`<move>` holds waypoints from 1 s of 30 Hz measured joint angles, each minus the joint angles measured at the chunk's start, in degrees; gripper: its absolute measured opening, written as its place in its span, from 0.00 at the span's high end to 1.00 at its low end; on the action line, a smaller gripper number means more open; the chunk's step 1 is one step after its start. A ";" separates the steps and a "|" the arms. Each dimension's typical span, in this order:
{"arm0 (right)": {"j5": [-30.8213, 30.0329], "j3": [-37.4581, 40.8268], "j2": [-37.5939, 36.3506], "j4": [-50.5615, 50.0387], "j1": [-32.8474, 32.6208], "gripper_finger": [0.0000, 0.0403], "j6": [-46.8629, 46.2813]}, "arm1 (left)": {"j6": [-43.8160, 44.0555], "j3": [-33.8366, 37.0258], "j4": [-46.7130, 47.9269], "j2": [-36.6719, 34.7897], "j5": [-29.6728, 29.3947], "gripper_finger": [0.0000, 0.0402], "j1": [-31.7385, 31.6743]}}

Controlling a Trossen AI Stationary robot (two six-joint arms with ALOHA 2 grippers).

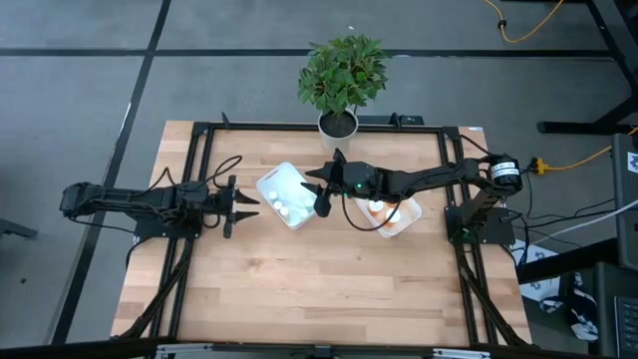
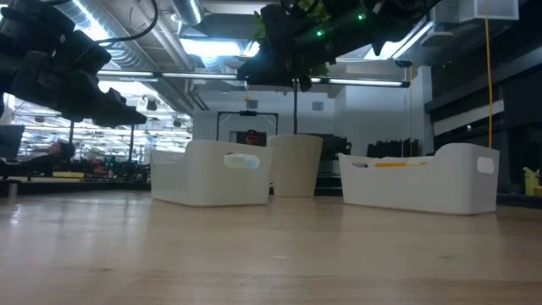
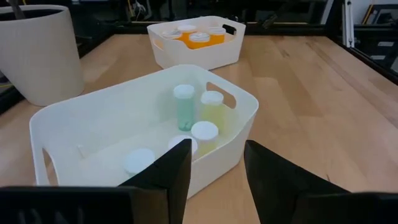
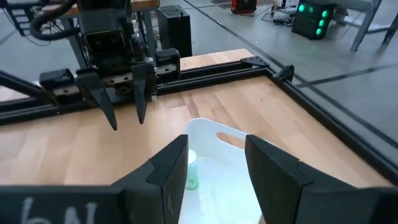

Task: Pick and place medicine bottles into bin by pill shape (circle, oval)
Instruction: Return to Home Position

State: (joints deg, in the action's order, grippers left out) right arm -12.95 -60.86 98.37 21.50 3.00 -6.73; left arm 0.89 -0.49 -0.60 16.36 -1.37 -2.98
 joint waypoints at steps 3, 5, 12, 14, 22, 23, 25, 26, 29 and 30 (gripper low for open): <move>0.08 0.00 0.00 0.02 0.00 0.60 1.14 | 0.00 0.00 0.00 0.00 -0.01 0.65 0.00; 0.10 0.00 0.00 0.01 0.00 0.60 1.00 | 0.00 0.00 0.00 0.00 -0.02 0.65 0.00; 0.09 0.00 0.00 0.02 0.01 0.60 1.07 | 0.00 0.00 -0.02 0.00 -0.02 0.65 0.00; 0.09 0.00 0.00 0.02 0.00 0.60 1.06 | 0.00 0.00 -0.02 0.00 -0.04 0.65 0.00; 0.09 0.00 -0.01 -2.26 -0.01 0.60 -3.83 | 0.00 0.02 -0.04 0.02 -0.04 0.65 0.02; -0.11 0.04 0.00 -2.64 -0.09 0.60 -4.26 | 0.00 0.02 -0.04 0.01 -0.04 0.65 0.01; -2.32 0.04 0.00 -1.47 -0.71 0.60 -3.50 | 0.00 0.02 -0.04 0.01 -0.04 0.65 0.01; -3.56 0.11 -0.01 -0.04 -1.04 0.60 -3.21 | 0.00 0.02 -0.04 0.01 -0.04 0.65 0.02; -2.61 2.68 -1.67 9.46 -2.77 0.60 0.79 | 0.00 0.02 -0.04 0.01 -0.04 0.65 0.02; -1.12 4.24 -2.89 13.17 -3.62 0.60 2.97 | 0.00 0.02 -0.04 0.02 -0.04 0.65 0.02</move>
State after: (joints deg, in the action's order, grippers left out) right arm -14.07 -56.63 95.47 34.66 -0.63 -3.76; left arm 0.89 -0.47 -0.64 16.38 -1.41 -2.96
